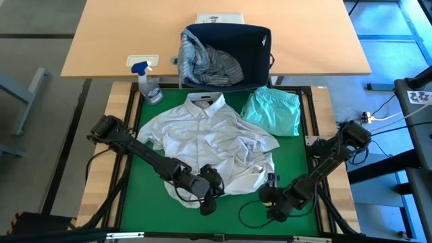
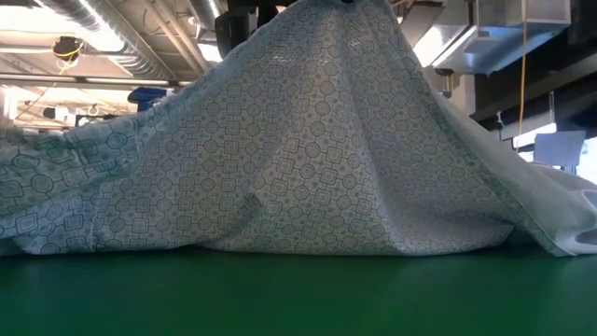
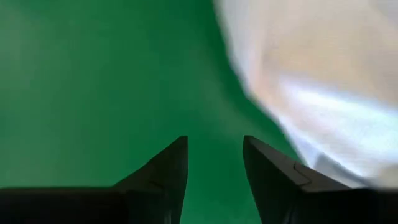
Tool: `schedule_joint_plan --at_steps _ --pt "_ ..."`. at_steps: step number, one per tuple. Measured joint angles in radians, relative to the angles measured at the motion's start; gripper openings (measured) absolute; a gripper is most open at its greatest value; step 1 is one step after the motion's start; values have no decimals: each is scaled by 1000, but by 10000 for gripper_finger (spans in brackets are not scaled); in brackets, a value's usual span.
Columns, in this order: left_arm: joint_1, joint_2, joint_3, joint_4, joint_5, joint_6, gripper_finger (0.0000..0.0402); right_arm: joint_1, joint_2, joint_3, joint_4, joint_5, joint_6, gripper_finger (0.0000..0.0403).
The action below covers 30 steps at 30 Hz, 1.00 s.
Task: Fold laundry
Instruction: Fold the white polo shirt
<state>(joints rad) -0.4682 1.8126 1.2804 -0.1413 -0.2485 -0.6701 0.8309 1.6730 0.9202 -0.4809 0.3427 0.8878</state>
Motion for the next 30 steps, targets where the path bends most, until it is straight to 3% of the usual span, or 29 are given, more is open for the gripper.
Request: schedule_joint_plan --at_steps 8,16,30 --pt "10 0 1 2 0 10 0 -70 -1 -102 105 2 47 154" --pt "11 -1 1 3 0 10 0 -109 0 -109 138 20 -83 154" --pt "11 -1 1 3 0 10 0 -120 -4 -91 118 159 -116 154"
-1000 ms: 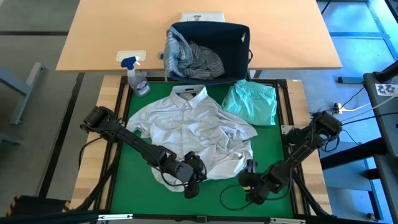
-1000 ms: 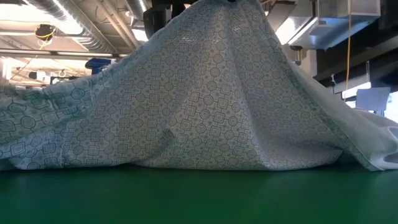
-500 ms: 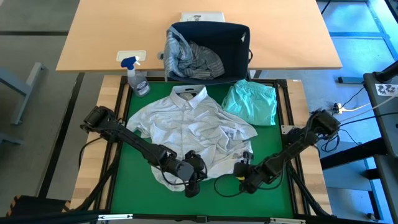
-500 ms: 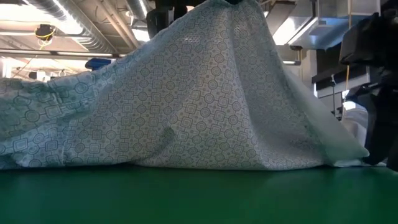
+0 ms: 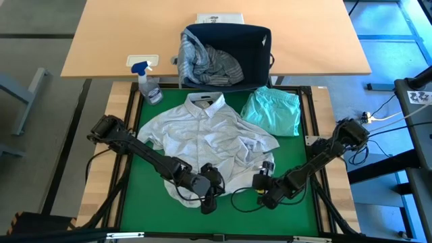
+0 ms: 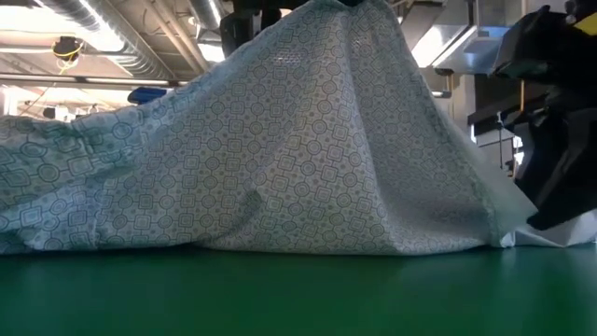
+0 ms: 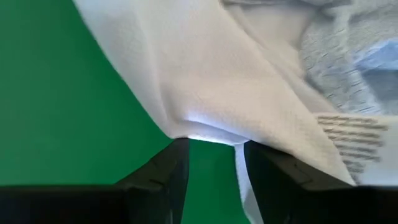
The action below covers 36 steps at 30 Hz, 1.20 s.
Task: Fold laundry
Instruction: Fold the white polo shirt
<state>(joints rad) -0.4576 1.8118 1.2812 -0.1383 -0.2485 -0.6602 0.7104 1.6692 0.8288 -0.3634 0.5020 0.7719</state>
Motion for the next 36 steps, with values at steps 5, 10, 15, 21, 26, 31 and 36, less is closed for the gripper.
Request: schedule_joint_plan --at_steps 5,10,15,21,26,31,36 --pt "2 0 0 0 0 15 0 -36 38 -12 0 -17 -12 154" --pt "2 0 0 0 1 15 0 -72 70 -20 11 -92 -30 154" --pt "2 0 0 0 6 15 0 -70 68 -20 12 -136 -81 109" --pt "2 0 0 0 7 16 0 -70 23 -5 -21 -209 -104 9" --pt "2 0 0 0 49 9 0 -68 -68 52 -148 -338 -123 32" --pt "-16 0 0 5 114 -10 0 -44 -123 69 -155 -576 -83 24" --pt "-52 0 0 5 159 -42 0 41 -117 72 -99 -738 20 3"
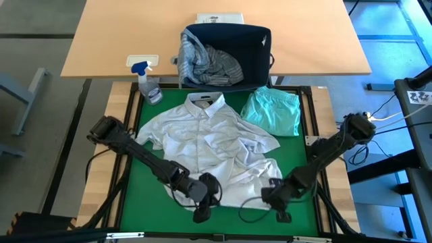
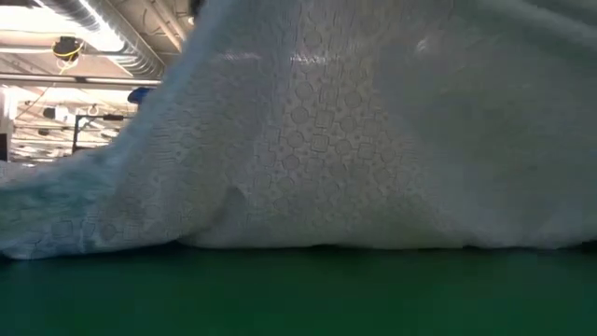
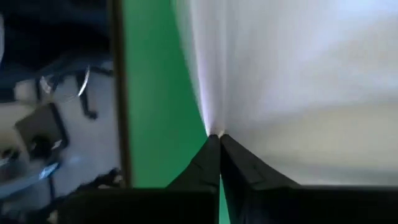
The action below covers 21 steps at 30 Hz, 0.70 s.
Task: Fold laundry
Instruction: Fold the white polo shirt
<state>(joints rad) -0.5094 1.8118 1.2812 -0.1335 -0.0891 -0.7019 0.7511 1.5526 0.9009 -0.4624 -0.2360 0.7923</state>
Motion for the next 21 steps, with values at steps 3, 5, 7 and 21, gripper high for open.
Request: schedule_joint_plan --at_steps 3,5,7,21 --pt "-30 1 0 0 -1 -3 0 61 15 0 38 -1 76 11" --pt "-53 7 0 12 -1 -6 0 94 27 0 71 0 125 17" --pt "-79 18 0 28 -11 -5 0 126 38 1 84 10 160 21" --pt "-116 94 -2 26 248 -105 94 185 52 1 40 38 273 83"
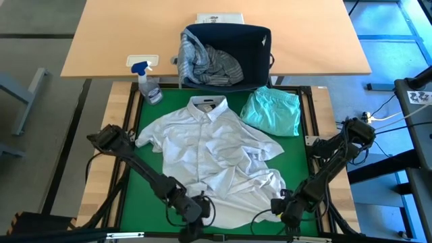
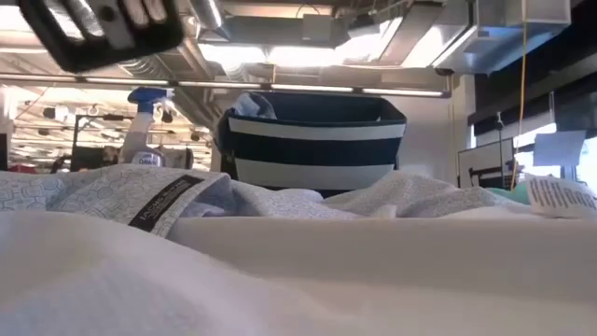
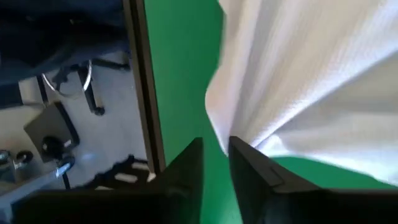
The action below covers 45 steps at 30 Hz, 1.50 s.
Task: Fold laundry
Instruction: Fold the white polo shirt
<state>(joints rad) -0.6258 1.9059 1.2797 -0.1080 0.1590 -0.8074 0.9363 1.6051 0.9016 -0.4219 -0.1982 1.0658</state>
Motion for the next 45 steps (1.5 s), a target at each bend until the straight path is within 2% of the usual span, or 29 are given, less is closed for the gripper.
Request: schedule_joint_plan --at_steps 2,5,8,12,15,21,30,38,45 --pt "7 -28 0 -57 40 -52 104 -4 0 0 -36 -37 -1 106" --pt "4 -89 0 -188 19 -96 105 -16 -2 0 -47 -85 -13 132" --pt "-14 -153 0 -329 -119 -107 96 -29 -7 0 -43 -84 -23 147" --pt "-60 -145 2 -424 -346 -49 85 -36 -8 0 -42 -21 -26 151" --pt "-89 -95 1 -422 -411 16 81 -34 -8 0 -38 45 -25 151" --pt "-101 -17 1 -439 -363 59 80 -34 -8 0 -28 77 -24 150" --pt "-99 44 0 -486 -386 64 80 -34 -8 0 -29 87 -24 150" --pt "-88 52 1 -524 -437 64 80 -34 -8 0 -29 117 -25 150" --pt "-79 49 1 -513 -395 23 80 -34 -8 0 -17 116 -17 150"
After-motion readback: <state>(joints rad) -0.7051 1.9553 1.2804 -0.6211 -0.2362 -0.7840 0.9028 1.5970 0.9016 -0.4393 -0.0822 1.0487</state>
